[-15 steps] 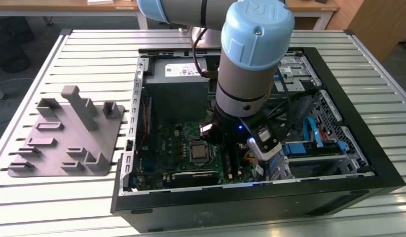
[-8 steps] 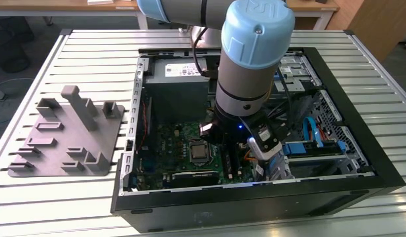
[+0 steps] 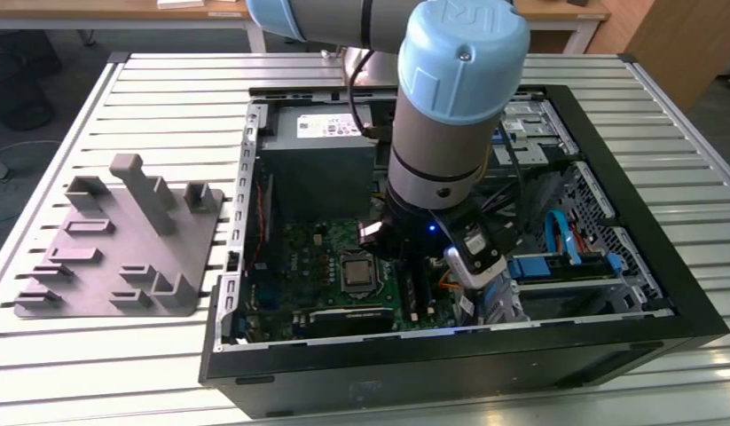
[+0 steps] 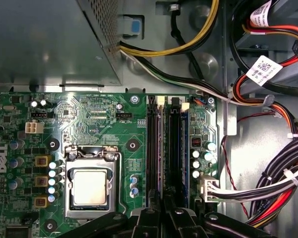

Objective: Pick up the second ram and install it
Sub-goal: 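Insert the second ram into the second slot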

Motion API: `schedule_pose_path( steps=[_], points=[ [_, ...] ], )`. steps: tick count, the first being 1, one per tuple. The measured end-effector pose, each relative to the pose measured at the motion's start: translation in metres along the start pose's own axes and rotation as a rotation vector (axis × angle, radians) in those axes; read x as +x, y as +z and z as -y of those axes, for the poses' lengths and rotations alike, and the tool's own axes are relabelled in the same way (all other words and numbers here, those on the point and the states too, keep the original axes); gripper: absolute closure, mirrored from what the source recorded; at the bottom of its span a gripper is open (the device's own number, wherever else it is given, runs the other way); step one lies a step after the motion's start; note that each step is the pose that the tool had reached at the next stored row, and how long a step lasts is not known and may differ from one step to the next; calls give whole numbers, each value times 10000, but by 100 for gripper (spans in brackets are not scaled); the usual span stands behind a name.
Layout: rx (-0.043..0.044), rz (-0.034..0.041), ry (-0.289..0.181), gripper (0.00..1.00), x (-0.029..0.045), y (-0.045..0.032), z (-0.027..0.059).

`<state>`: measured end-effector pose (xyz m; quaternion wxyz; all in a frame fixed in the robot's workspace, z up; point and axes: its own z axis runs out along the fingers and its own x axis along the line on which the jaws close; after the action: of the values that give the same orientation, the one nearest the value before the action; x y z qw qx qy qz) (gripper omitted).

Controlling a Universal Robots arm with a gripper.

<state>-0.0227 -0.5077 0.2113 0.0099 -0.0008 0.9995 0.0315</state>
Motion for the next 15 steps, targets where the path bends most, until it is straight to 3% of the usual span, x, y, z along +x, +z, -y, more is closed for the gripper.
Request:
schedule_pose_path(
  steps=[15],
  points=[
    [21,-13,17,86,-7,42,1]
  ],
)
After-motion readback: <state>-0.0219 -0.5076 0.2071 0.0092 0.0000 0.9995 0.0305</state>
